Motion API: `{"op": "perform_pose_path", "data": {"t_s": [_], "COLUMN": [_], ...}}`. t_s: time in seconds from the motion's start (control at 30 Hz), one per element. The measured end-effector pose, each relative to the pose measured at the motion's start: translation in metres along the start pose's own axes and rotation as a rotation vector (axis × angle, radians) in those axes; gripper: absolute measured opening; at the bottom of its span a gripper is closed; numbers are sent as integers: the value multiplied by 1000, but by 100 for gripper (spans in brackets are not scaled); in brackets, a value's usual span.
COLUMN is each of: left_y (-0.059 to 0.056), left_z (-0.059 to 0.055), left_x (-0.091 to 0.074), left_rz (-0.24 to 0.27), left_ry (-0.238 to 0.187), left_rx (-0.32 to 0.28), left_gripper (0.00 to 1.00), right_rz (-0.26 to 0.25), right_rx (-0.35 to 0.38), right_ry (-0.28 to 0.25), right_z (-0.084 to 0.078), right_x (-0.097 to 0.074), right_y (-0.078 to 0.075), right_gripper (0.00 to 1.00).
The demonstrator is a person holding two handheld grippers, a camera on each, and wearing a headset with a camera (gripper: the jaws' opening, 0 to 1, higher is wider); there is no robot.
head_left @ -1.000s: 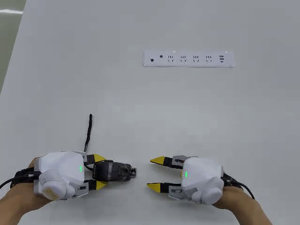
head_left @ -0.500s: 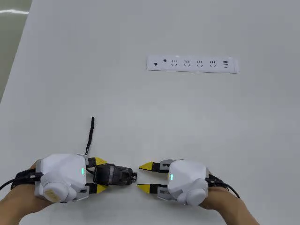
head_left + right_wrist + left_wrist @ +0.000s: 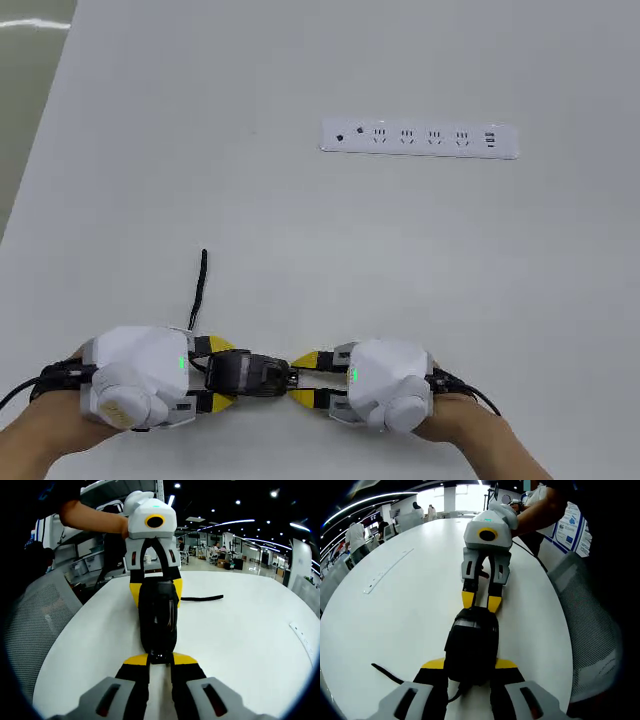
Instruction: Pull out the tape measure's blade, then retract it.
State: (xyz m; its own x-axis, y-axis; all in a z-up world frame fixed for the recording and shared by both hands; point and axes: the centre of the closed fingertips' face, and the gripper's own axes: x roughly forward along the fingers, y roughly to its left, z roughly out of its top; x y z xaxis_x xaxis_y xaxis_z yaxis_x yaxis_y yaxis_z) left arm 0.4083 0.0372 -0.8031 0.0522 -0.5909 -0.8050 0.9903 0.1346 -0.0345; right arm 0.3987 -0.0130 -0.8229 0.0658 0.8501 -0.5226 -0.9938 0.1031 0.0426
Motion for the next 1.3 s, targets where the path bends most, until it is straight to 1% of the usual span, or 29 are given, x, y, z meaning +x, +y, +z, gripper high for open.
{"op": "perform_pose_path", "data": {"t_s": [0.07,0.1,0.23,0.37,0.93,1.13,1.3], "left_y": [0,0,0,0,-1,0,0], "left_z": [0,0,0,0,-2,-2,-2], "left_x": [0,0,0,0,-1,-2,-2], "left_rz": [1,2,3,6,18,22,24], "left_ry": [-2,-2,-10,-14,-17,-19,-18], "left_rx": [0,0,-10,-14,-21,-24,-26], "left_gripper": [29,29,29,29,29,29,29], "right_rz": [0,6,6,6,7,15,19], "right_rx": [-29,-32,-20,-24,-42,-81,-84], "right_ry": [14,10,30,45,47,47,47], "right_z": [-3,-2,-2,-2,-1,-4,-5], "right_x": [1,2,0,-1,-5,-11,-14], "right_y": [1,1,0,1,0,-2,-2], "right_gripper": [15,15,13,12,10,10,10]}}
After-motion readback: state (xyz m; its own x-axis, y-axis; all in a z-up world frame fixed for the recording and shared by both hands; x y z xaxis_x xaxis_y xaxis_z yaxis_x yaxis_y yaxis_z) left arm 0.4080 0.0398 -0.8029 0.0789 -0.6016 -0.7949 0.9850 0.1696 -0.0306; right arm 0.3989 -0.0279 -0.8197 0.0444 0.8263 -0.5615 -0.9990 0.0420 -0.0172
